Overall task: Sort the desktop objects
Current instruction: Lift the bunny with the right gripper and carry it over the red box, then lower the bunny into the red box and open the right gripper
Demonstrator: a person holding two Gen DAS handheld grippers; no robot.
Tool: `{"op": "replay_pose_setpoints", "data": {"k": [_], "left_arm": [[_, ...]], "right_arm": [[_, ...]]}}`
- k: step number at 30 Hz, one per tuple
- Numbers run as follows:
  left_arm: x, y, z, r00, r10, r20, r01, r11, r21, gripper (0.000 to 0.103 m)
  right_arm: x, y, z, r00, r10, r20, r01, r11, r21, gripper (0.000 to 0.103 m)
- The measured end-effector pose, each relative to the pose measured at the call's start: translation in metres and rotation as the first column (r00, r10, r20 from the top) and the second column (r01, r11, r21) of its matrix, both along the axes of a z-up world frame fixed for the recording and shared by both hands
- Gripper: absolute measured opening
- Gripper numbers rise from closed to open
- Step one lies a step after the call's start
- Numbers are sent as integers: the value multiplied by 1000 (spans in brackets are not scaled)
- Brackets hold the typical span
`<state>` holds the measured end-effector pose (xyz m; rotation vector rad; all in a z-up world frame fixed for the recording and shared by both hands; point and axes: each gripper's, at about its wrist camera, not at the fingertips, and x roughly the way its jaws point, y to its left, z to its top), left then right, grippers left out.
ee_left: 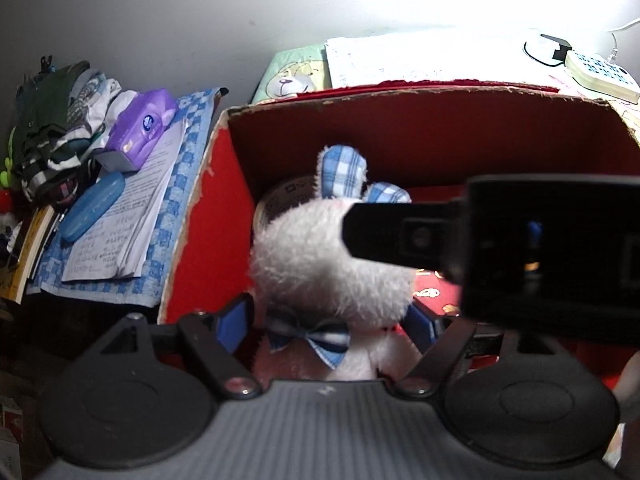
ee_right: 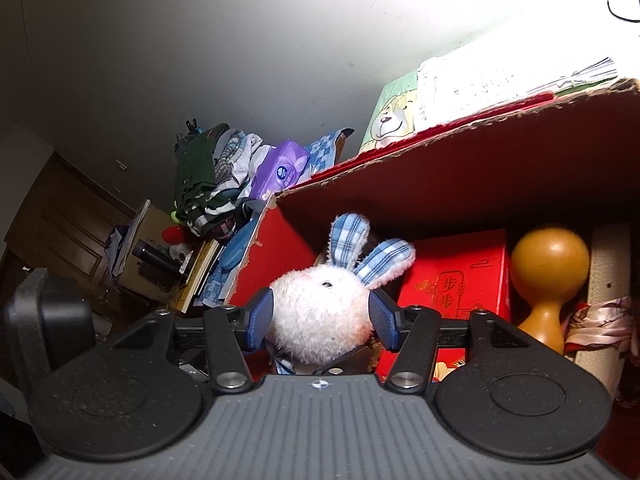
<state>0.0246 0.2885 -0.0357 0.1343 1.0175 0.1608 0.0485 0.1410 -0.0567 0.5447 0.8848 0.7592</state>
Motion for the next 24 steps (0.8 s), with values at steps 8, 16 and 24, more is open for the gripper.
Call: {"op": "replay_pose_setpoints", "data": {"k": [8, 16, 24], "left_arm": [[-2, -2, 5, 1000, 15, 1, -15, 999, 37, 81], [-8, -4, 11, 1000, 14, 4, -14, 999, 43, 81], [-12, -7, 18, 1000, 16, 6, -16, 999, 50, 81]], "right_arm": [[-5, -9, 5, 1000, -26, 16, 26, 1000, -3, 50], [-14, -14, 9, 997, -75, 11, 75, 996, -37, 50], [-25, -17, 15, 995, -94, 40, 96, 994, -54, 50]]}}
